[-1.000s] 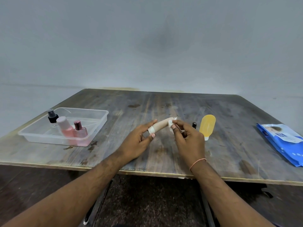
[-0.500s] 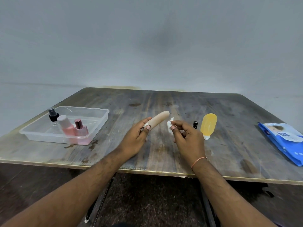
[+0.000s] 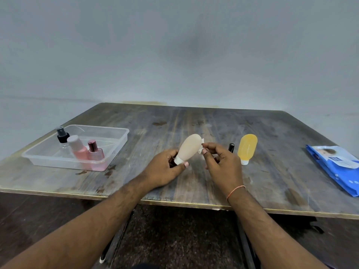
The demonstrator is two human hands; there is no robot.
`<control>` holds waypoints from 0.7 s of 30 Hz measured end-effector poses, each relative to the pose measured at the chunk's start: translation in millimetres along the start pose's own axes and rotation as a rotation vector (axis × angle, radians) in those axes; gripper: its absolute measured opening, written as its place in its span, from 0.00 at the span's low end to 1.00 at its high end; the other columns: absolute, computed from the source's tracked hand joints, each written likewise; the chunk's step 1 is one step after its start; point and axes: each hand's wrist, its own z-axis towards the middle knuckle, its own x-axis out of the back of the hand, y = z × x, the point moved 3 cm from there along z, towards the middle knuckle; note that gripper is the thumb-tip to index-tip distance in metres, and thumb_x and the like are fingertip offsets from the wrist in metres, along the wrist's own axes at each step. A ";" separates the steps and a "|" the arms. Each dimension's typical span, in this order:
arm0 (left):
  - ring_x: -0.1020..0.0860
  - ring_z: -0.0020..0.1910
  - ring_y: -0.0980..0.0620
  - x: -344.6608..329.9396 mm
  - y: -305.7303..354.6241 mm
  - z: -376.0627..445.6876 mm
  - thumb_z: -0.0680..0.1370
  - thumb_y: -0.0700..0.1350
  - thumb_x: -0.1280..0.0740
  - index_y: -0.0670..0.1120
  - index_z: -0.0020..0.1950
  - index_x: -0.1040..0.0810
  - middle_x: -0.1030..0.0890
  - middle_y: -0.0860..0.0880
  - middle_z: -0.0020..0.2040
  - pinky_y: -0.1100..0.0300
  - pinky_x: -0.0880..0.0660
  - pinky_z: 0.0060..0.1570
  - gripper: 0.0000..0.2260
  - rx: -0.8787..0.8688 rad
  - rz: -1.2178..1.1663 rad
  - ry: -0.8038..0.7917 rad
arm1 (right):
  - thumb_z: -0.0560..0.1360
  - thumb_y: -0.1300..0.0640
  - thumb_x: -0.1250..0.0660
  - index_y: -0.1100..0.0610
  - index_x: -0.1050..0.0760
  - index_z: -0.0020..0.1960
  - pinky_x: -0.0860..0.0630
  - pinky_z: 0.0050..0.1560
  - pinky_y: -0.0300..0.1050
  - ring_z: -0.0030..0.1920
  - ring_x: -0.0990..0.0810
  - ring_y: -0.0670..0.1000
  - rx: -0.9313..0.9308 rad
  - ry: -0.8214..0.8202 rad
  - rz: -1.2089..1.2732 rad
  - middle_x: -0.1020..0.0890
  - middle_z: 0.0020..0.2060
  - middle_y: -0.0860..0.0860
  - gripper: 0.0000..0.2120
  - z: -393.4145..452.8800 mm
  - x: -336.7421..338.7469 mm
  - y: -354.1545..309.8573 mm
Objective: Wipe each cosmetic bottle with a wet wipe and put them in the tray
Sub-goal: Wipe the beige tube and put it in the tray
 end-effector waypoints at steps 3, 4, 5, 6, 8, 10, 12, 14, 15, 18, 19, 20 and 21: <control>0.20 0.45 0.67 0.6 0.8 -0.4 0.83 0.49 0.27 0.54 0.63 0.24 0.18 0.58 0.50 0.71 0.28 0.41 0.11 0.002 0.020 0.026 | 0.82 0.49 0.28 0.40 0.16 0.60 0.15 0.41 0.57 0.35 0.15 0.49 -0.003 0.005 0.007 0.14 0.47 0.34 0.09 -0.9 0.0 -1.2; 0.20 0.47 0.68 0.6 0.3 -0.6 0.83 0.49 0.28 0.53 0.64 0.25 0.18 0.59 0.51 0.72 0.28 0.41 0.11 0.003 0.014 0.028 | 0.82 0.49 0.28 0.38 0.16 0.60 0.15 0.41 0.57 0.35 0.15 0.50 -0.002 0.013 0.009 0.14 0.46 0.34 0.09 -1.3 0.7 -2.1; 0.20 0.48 0.66 0.1 -0.2 -0.4 0.84 0.48 0.29 0.53 0.64 0.25 0.19 0.60 0.51 0.73 0.29 0.42 0.11 0.001 0.012 0.025 | 0.82 0.50 0.28 0.38 0.17 0.60 0.16 0.41 0.57 0.35 0.15 0.50 0.000 0.023 0.011 0.14 0.45 0.34 0.09 -1.4 1.6 -3.1; 0.21 0.49 0.63 -0.6 -0.9 0.1 0.84 0.49 0.30 0.53 0.65 0.26 0.20 0.59 0.52 0.73 0.29 0.42 0.11 -0.004 0.020 0.020 | 0.82 0.51 0.28 0.38 0.16 0.60 0.16 0.41 0.56 0.35 0.15 0.50 0.003 0.034 0.014 0.14 0.44 0.35 0.10 -1.9 2.6 -3.9; 0.22 0.47 0.58 -1.7 0.8 0.4 0.85 0.49 0.31 0.52 0.64 0.27 0.22 0.58 0.51 0.71 0.29 0.41 0.10 -0.013 0.039 0.017 | 0.82 0.52 0.28 0.41 0.16 0.61 0.15 0.41 0.55 0.35 0.16 0.49 0.002 0.059 0.021 0.14 0.42 0.37 0.10 -2.4 4.8 -5.4; 0.23 0.45 0.57 -1.6 1.0 1.1 0.85 0.49 0.31 0.51 0.64 0.27 0.22 0.56 0.50 0.68 0.29 0.40 0.10 -0.006 0.033 0.027 | 0.82 0.53 0.28 0.43 0.15 0.61 0.15 0.41 0.55 0.35 0.16 0.49 -0.007 0.080 0.029 0.13 0.42 0.39 0.09 -2.8 5.6 -5.8; 0.25 0.44 0.55 -1.7 1.1 1.6 0.85 0.49 0.32 0.51 0.64 0.28 0.23 0.53 0.50 0.63 0.28 0.41 0.10 0.013 0.021 0.017 | 0.82 0.53 0.28 0.43 0.15 0.60 0.14 0.42 0.55 0.37 0.16 0.49 -0.016 0.099 0.056 0.13 0.44 0.38 0.09 -3.0 5.8 -6.3; 0.25 0.46 0.54 -2.5 2.9 1.4 0.86 0.46 0.34 0.52 0.65 0.30 0.23 0.50 0.51 0.58 0.27 0.43 0.09 0.039 -0.010 -0.015 | 0.82 0.54 0.28 0.42 0.16 0.59 0.15 0.43 0.53 0.39 0.16 0.48 -0.009 0.127 0.067 0.14 0.46 0.35 0.09 -3.5 6.6 -8.1; 0.25 0.46 0.54 -2.7 4.0 1.1 0.86 0.45 0.36 0.53 0.65 0.30 0.23 0.48 0.53 0.58 0.27 0.44 0.09 0.045 -0.015 -0.030 | 0.82 0.54 0.28 0.42 0.16 0.59 0.15 0.44 0.51 0.40 0.16 0.47 -0.003 0.138 0.065 0.14 0.47 0.34 0.09 -3.7 7.3 -9.7; 0.24 0.46 0.53 -4.2 2.1 0.2 0.86 0.48 0.36 0.51 0.64 0.28 0.21 0.46 0.54 0.57 0.26 0.45 0.07 0.022 0.045 -0.055 | 0.83 0.55 0.29 0.42 0.18 0.63 0.16 0.47 0.45 0.47 0.16 0.42 0.015 0.146 0.064 0.15 0.50 0.31 0.12 -4.3 8.4 -13.0; 0.22 0.46 0.51 -4.3 1.5 -0.1 0.86 0.51 0.35 0.50 0.63 0.27 0.20 0.46 0.53 0.56 0.25 0.45 0.08 0.017 0.080 -0.064 | 0.83 0.55 0.29 0.44 0.18 0.66 0.16 0.50 0.43 0.51 0.16 0.40 0.026 0.144 0.055 0.16 0.53 0.30 0.13 -4.3 8.3 -13.3; 0.21 0.46 0.50 -5.1 -0.5 0.3 0.86 0.53 0.35 0.50 0.63 0.26 0.20 0.48 0.51 0.53 0.24 0.44 0.09 0.010 0.117 -0.074 | 0.83 0.54 0.30 0.45 0.19 0.68 0.17 0.53 0.42 0.54 0.16 0.40 0.043 0.143 0.040 0.17 0.56 0.31 0.14 -4.3 8.1 -13.5; 0.21 0.45 0.49 -5.8 -1.1 0.3 0.86 0.55 0.35 0.51 0.61 0.25 0.19 0.49 0.49 0.51 0.23 0.44 0.09 0.003 0.145 -0.082 | 0.84 0.54 0.30 0.46 0.19 0.70 0.18 0.55 0.41 0.55 0.16 0.40 0.068 0.145 0.022 0.16 0.58 0.33 0.16 -4.0 7.9 -13.5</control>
